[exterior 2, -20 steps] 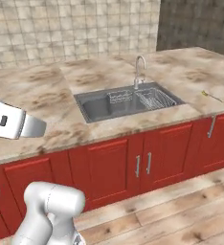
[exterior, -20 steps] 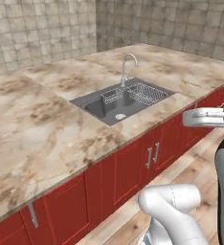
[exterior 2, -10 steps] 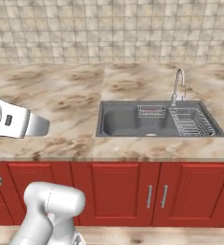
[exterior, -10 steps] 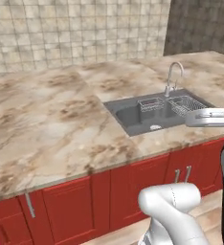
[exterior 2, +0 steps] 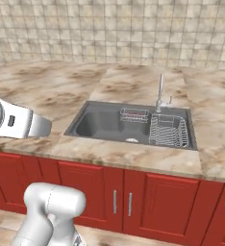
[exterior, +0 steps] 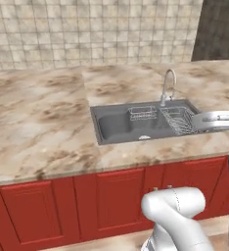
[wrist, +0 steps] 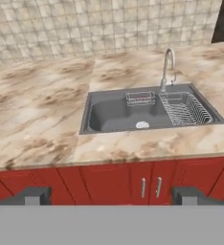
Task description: Grab the spray bottle from the cabinet, then place it next to the cutting board for sanitizing. Then grab the dish brush from the countertop next to the sink and place it next to the cutting board.
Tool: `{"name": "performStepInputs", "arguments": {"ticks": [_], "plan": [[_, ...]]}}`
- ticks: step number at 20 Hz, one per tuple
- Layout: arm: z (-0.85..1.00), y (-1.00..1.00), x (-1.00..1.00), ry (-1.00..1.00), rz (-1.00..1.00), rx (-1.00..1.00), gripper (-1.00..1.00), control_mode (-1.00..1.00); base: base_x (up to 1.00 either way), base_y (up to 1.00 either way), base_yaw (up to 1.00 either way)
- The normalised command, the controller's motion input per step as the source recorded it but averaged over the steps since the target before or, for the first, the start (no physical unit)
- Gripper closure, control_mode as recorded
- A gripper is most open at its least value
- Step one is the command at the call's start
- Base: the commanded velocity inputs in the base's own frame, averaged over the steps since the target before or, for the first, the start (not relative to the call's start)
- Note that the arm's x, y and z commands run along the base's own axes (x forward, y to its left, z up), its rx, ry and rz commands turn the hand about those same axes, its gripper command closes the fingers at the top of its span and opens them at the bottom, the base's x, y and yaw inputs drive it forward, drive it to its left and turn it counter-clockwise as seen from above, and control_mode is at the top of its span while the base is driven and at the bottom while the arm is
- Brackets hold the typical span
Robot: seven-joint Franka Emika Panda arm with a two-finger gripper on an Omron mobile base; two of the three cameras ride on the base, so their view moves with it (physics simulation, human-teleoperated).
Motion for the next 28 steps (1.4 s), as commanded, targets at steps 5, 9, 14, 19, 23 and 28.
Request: {"name": "performStepInputs", "arguments": {"ticks": [5,9,14,19,23,28], "plan": [[0.0,0.0,0.0,0.0,0.0,0.0,-1.0,1.0,0.09,-1.0,0.22],[0.0,0.0,0.0,0.0,0.0,0.0,-1.0,1.0,0.41,-1.0,0.18],[0.0,0.0,0.0,0.0,0.0,0.0,-1.0,1.0,0.36,-0.91,0.07],[0.0,0.0,0.0,0.0,0.0,0.0,-1.0,1.0,0.1,-0.73,-0.26],[0.0,0.0,0.0,0.0,0.0,0.0,-1.0,1.0,0.23,-0.55,-0.34],[0.0,0.0,0.0,0.0,0.0,0.0,-1.0,1.0,0.25,-0.21,-0.1]]}}
